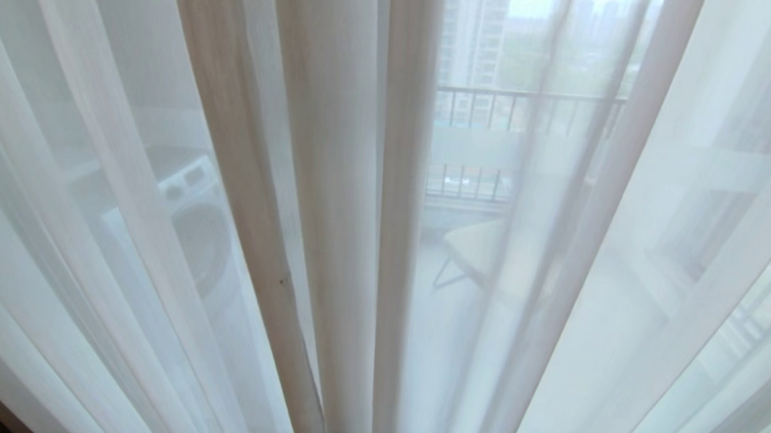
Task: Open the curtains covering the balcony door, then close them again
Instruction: Close the outer curtains on both sides
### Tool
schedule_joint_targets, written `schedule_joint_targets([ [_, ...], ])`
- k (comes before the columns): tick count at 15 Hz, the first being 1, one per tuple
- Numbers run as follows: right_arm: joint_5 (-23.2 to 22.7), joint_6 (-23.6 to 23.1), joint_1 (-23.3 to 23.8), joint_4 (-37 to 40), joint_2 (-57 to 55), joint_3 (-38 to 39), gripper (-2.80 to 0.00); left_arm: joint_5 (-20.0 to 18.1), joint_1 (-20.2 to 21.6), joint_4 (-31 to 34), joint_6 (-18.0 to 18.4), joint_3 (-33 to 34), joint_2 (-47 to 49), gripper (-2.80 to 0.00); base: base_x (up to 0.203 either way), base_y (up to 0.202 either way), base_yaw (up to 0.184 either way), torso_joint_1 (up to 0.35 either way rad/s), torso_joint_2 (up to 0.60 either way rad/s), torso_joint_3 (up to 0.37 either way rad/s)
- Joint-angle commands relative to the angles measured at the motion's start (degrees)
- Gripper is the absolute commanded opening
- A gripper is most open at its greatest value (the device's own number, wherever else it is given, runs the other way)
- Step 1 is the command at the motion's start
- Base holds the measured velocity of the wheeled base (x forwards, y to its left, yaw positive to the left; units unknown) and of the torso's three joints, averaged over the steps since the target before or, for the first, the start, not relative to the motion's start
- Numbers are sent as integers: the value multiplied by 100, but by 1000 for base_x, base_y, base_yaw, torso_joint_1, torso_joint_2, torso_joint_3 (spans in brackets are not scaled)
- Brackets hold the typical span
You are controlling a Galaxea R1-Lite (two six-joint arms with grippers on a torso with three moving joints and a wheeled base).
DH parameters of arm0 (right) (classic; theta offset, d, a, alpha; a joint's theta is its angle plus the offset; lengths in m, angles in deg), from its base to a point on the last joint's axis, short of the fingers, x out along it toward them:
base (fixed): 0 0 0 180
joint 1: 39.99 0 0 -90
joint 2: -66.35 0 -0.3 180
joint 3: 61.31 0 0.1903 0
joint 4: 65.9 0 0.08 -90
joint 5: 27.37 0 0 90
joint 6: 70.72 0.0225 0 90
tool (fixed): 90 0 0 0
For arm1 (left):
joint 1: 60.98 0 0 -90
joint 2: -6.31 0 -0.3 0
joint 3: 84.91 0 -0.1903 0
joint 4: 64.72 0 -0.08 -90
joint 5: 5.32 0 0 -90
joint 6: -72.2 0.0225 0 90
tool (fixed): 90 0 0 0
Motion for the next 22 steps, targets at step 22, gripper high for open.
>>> schedule_joint_targets([
  [22,2,-5,-1,-4,0,0,-280,5,0,-3,-9,-1,-13,-280,0,130,0,1,1,2],
])
